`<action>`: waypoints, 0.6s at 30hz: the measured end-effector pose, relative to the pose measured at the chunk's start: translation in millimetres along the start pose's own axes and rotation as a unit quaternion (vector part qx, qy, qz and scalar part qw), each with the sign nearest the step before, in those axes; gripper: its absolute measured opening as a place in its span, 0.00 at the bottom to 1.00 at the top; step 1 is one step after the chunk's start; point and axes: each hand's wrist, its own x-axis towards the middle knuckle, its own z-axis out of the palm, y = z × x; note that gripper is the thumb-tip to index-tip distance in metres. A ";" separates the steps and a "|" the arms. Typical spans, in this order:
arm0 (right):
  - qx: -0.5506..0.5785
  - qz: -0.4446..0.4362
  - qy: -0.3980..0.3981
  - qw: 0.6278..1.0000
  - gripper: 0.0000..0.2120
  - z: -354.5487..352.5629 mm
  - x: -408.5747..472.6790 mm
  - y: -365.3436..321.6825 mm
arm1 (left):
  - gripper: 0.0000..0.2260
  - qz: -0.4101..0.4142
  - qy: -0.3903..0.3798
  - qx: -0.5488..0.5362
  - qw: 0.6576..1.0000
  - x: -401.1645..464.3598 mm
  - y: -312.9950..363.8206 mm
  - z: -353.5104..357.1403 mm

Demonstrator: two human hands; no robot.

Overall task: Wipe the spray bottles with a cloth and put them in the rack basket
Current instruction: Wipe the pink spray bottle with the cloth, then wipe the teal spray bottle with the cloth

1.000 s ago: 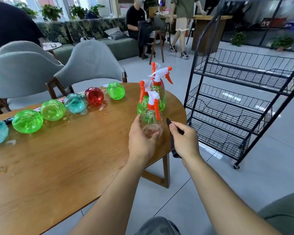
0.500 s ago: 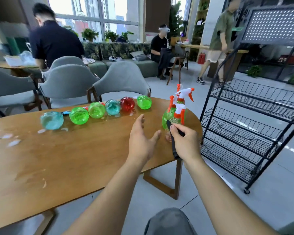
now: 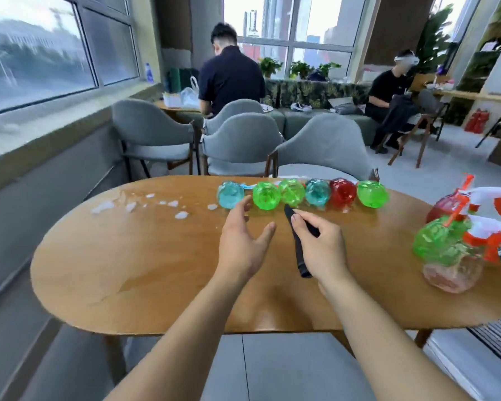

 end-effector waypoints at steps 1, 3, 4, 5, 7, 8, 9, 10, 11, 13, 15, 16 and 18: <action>-0.001 0.003 -0.004 1.000 0.10 13.7 5.9 2.0 | 0.33 -0.005 0.007 0.006 1.000 8.1 -7.8 -8.7; -0.004 0.004 -0.013 1.000 0.10 36.7 18.8 8.5 | 0.33 -0.015 0.017 0.020 1.000 26.4 -23.1 -20.6; -0.006 0.004 -0.018 1.000 0.11 46.4 25.9 13.0 | 0.34 -0.018 0.021 0.027 0.999 36.5 -30.9 -24.1; -0.010 0.005 -0.022 1.000 0.11 54.8 32.9 18.0 | 0.34 -0.021 0.025 0.034 0.999 46.6 -38.3 -26.0; -0.017 0.009 -0.026 0.999 0.11 68.4 48.2 29.8 | 0.34 -0.024 0.031 0.045 0.998 67.9 -53.0 -25.8; -0.020 0.010 -0.027 0.999 0.12 74.0 56.0 36.0 | 0.34 -0.024 0.032 0.052 0.998 78.4 -60.1 -24.0; -0.023 0.012 -0.027 0.999 0.12 79.2 63.9 42.7 | 0.34 -0.021 0.031 0.060 0.997 89.2 -67.0 -21.2; -0.023 0.012 -0.026 0.999 0.12 84.1 72.1 49.9 | 0.33 -0.015 0.029 0.072 0.997 100.3 -74.1 -17.5; -0.021 0.015 -0.025 0.999 0.12 88.9 79.7 56.8 | 0.32 -0.007 0.025 0.087 0.996 111.2 -81.0 -12.7; -0.019 0.021 -0.023 0.999 0.12 97.6 93.6 70.2 | 0.32 0.001 0.013 0.122 0.992 132.0 -93.9 -1.2; -0.018 0.021 -0.025 0.999 0.11 104.5 104.0 82.3 | 0.33 -0.006 0.000 0.149 0.989 150.1 -105.1 11.4; -0.017 0.019 -0.027 0.999 0.11 107.0 108.4 87.5 | 0.34 -0.013 -0.005 0.154 0.988 157.8 -110.5 17.5; -0.018 0.019 -0.024 0.999 0.11 110.5 116.6 96.0 | 0.35 -0.024 -0.004 0.151 0.988 170.0 -119.6 27.0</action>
